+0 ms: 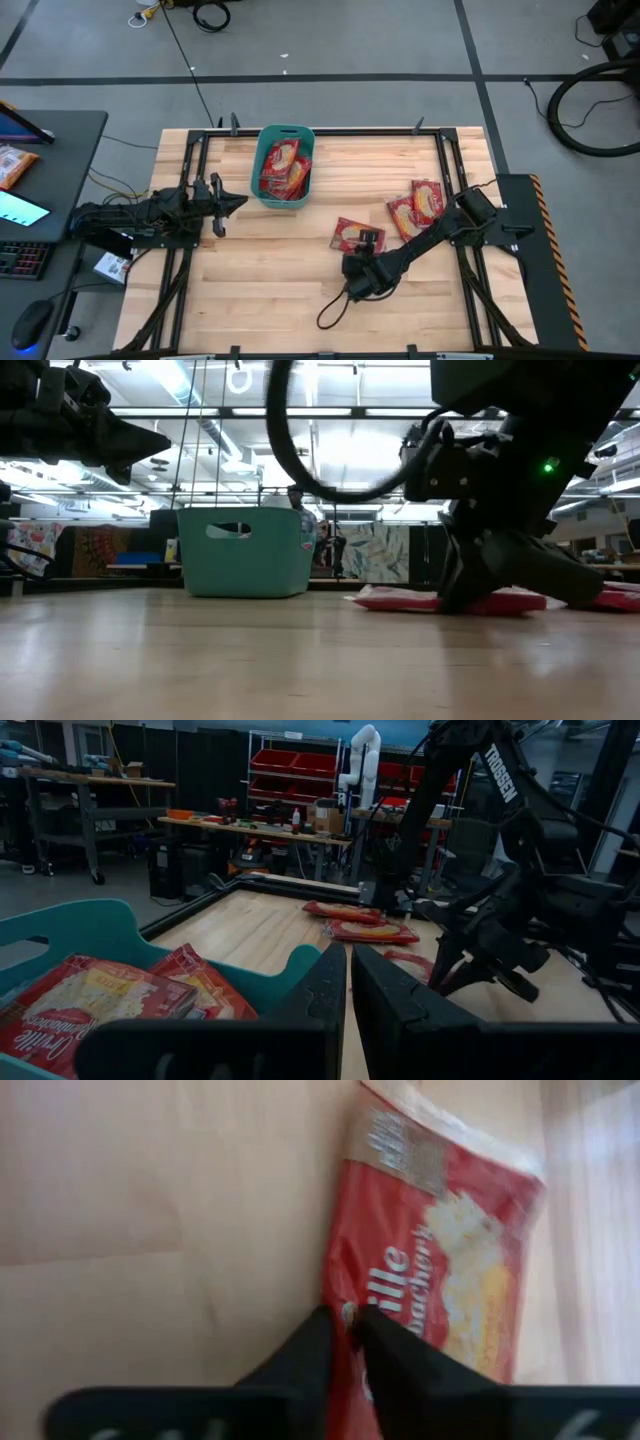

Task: Sort popcorn bags into baskets
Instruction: Put the red popcorn bag into the green bin

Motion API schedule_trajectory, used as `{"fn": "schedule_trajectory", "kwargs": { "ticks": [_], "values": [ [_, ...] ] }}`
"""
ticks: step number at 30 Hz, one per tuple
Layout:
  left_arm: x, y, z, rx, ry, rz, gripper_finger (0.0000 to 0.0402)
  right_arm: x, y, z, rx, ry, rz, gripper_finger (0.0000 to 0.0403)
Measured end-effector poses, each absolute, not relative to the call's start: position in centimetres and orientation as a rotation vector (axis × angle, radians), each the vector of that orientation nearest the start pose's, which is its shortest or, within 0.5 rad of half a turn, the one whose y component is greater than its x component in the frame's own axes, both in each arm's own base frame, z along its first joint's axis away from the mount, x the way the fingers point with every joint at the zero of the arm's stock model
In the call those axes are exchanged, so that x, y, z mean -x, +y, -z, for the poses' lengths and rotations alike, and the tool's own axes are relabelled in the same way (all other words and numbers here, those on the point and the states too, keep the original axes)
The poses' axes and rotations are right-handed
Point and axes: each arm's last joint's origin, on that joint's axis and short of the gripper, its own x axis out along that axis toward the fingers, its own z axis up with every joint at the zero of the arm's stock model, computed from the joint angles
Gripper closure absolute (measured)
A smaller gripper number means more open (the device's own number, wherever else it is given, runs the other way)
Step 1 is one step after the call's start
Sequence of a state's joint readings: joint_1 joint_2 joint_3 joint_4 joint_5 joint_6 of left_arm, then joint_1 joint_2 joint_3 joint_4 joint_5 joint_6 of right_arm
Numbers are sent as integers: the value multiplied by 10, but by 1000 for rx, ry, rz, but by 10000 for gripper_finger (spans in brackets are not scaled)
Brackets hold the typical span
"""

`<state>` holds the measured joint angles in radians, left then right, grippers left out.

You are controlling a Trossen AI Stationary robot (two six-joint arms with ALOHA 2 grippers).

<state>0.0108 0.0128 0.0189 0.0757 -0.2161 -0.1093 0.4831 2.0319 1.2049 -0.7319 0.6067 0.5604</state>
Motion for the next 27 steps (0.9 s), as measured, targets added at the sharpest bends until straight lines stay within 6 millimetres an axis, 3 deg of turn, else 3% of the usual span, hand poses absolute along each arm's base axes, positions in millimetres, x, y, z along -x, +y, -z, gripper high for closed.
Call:
{"fn": "schedule_trajectory", "kwargs": {
  "ticks": [3, 9, 13, 27],
  "values": [
    [-96, 7, -176, 117, -94, -222, 377, -318, 148, -111, 347, 1226, 441, 387],
    [-96, 7, -176, 118, -93, -222, 377, -327, 148, -128, 386, 1242, 468, 377],
    [-96, 7, -176, 118, -94, -222, 377, -335, 140, -142, 418, 1243, 523, 395],
    [-96, 7, -178, 129, -113, -220, 377, -363, 61, -165, 523, 1220, 703, 398]
  ]
}}
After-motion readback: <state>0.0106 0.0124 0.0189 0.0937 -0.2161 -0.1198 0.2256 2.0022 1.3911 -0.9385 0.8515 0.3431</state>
